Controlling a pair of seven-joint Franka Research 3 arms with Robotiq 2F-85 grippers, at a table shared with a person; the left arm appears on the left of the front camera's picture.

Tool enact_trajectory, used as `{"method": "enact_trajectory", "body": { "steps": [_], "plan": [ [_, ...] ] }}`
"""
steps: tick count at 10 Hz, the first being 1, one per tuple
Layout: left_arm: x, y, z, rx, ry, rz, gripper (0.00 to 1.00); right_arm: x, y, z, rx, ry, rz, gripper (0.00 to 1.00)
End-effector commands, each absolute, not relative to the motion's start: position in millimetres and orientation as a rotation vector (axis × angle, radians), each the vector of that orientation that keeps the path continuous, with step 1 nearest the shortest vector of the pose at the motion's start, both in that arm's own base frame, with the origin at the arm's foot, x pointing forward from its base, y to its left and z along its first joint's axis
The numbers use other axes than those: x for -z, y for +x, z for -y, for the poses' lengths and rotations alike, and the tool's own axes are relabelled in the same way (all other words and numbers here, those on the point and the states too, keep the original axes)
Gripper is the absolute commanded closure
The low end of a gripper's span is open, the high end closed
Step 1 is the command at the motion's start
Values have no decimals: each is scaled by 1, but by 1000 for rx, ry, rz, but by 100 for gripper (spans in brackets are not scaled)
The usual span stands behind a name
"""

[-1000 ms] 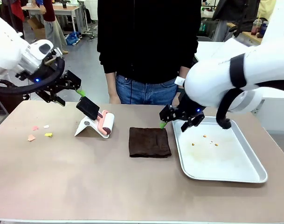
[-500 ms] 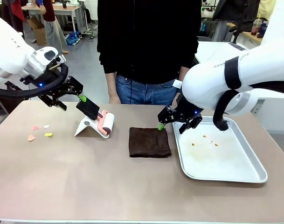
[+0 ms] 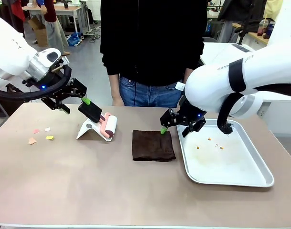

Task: Clean the surface of the table.
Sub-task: Hold the Lint Roller with your left hand and the towel with your right hand.

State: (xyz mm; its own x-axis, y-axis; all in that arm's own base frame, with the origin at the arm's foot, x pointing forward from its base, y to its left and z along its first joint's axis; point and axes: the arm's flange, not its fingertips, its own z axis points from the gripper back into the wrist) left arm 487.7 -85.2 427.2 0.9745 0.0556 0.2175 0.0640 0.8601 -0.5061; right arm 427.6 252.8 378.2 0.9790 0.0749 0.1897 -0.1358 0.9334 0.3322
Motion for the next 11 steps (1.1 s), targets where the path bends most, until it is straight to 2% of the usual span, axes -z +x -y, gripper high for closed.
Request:
{"method": "enact_trajectory", "body": {
  "steps": [1,6,11],
  "plan": [
    [-422,505,87,-32,-590,182,0,-373,449,-286,-60,280,158,0],
    [-403,530,90,-33,-623,178,0,-339,475,-336,-9,100,123,0],
    [-400,533,96,-11,-650,170,0,-307,485,-344,140,-15,66,0]
  ]
}}
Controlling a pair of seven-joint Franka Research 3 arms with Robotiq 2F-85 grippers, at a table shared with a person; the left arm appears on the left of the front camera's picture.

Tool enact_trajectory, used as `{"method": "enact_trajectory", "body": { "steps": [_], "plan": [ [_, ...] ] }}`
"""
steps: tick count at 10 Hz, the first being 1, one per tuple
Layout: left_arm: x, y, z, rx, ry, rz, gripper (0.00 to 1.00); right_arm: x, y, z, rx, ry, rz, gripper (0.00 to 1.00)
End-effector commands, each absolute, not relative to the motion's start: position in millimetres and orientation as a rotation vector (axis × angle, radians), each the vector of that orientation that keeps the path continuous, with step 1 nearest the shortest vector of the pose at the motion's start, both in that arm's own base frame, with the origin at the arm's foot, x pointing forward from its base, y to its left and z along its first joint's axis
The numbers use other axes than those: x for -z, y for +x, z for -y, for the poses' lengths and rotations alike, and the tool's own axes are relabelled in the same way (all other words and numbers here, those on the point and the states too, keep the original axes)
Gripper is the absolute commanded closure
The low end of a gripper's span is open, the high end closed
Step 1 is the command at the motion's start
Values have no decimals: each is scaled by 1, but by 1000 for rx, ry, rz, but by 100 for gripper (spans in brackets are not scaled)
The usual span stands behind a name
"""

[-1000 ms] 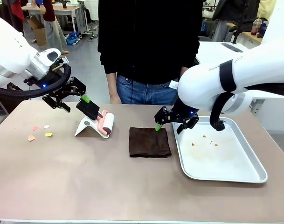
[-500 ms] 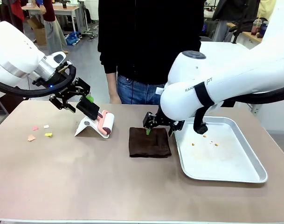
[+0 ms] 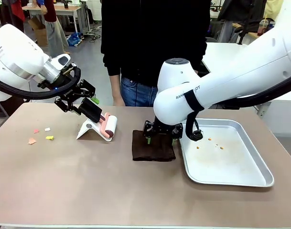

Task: Clean the surface of the table.
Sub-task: Hold the Lint Roller with your left hand and the towel with your right hand.

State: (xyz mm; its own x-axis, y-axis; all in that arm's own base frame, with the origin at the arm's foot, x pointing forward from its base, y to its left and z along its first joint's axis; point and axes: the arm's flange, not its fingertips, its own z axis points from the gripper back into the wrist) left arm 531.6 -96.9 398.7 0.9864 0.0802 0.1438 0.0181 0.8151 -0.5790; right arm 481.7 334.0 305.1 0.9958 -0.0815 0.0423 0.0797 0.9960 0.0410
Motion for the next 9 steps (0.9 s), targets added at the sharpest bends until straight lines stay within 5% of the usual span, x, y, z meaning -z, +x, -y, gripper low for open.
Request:
{"method": "enact_trajectory", "body": {
  "steps": [1,9],
  "plan": [
    [-400,533,97,-7,-657,169,0,-303,485,-343,158,-44,80,0],
    [-397,535,112,-43,-622,157,0,-293,483,-345,138,-34,77,0]
  ]
}}
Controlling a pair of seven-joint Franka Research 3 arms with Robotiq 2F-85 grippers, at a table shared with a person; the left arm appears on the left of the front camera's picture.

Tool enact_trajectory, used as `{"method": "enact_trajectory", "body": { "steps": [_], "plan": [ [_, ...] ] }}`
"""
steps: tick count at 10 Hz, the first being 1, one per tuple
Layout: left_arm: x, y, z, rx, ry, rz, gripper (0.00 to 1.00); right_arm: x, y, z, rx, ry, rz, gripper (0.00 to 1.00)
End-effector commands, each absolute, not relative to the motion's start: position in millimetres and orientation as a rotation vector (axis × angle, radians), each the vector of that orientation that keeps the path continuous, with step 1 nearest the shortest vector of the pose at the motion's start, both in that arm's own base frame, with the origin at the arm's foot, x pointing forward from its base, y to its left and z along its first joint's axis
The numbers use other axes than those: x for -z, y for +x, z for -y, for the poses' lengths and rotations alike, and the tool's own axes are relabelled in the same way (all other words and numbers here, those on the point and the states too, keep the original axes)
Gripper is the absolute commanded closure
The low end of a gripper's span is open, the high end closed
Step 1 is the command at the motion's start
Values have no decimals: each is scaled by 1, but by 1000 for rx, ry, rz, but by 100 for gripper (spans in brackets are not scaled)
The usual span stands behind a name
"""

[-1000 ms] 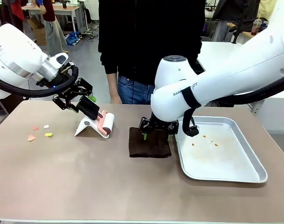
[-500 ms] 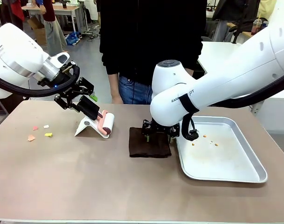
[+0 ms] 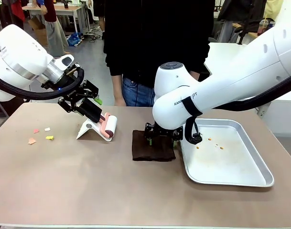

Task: Clean the surface of the table.
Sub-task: Hold the Lint Roller with your left hand and the towel with your right hand.

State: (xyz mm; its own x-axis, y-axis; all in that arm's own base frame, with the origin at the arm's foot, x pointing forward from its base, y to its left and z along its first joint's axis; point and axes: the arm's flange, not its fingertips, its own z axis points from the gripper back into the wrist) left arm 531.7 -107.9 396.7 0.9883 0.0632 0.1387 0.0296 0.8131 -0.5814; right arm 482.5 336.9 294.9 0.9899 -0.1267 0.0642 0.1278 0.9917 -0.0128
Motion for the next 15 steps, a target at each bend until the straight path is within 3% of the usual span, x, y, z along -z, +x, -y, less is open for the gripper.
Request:
{"method": "enact_trajectory", "body": {
  "steps": [1,10,11,12,13,14,15],
  "plan": [
    [-395,536,109,-48,-625,149,0,-292,484,-345,140,-29,74,0],
    [-387,542,94,-82,-686,117,0,-292,489,-347,139,-19,25,0],
    [-387,542,92,-85,-685,119,60,-292,489,-346,133,-19,21,42],
    [-387,541,90,-86,-690,120,60,-293,489,-346,134,-16,18,60],
    [-385,542,83,-89,-690,122,100,-292,488,-346,133,-12,18,100],
    [-384,542,81,-96,-682,130,65,-292,488,-346,131,-11,16,100],
    [-383,543,76,-98,-682,132,100,-292,487,-346,131,-10,16,100]
  ]
}}
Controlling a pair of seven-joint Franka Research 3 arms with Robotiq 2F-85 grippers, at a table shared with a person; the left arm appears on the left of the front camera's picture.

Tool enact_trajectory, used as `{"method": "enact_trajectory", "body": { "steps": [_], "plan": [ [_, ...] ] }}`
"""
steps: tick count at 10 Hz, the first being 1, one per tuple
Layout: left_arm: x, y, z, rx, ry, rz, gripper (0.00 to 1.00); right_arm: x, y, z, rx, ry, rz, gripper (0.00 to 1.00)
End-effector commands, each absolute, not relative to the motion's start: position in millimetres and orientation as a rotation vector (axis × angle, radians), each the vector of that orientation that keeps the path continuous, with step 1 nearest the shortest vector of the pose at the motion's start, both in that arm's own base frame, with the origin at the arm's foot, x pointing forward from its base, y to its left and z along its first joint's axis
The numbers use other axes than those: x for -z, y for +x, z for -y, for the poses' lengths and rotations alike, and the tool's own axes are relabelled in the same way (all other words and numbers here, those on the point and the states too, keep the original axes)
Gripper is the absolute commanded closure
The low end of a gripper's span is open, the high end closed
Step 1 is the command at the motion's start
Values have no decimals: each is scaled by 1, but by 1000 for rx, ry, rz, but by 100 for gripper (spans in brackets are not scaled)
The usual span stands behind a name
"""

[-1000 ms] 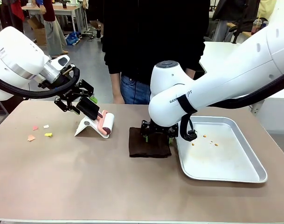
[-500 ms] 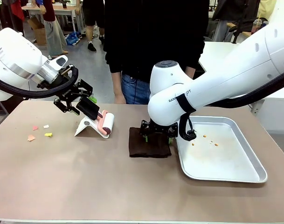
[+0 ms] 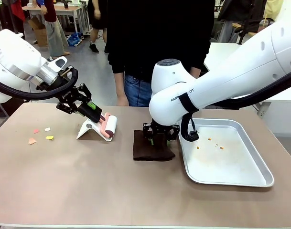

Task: Clean the surface of the table.
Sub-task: Hold the Lint Roller with your left hand and the towel with your right hand.

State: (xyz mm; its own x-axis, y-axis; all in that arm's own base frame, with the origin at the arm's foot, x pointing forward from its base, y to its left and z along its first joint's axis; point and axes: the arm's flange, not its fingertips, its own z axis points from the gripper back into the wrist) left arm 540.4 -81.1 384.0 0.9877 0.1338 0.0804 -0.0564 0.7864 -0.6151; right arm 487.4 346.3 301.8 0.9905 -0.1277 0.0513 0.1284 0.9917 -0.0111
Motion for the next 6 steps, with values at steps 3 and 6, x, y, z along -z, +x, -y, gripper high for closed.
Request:
{"method": "enact_trajectory", "body": {
  "steps": [3,6],
  "plan": [
    [-383,543,73,-95,-693,143,100,-292,487,-346,129,-12,13,100],
    [-384,542,70,-96,-714,161,100,-290,488,-346,128,-11,6,100]
  ]
}}
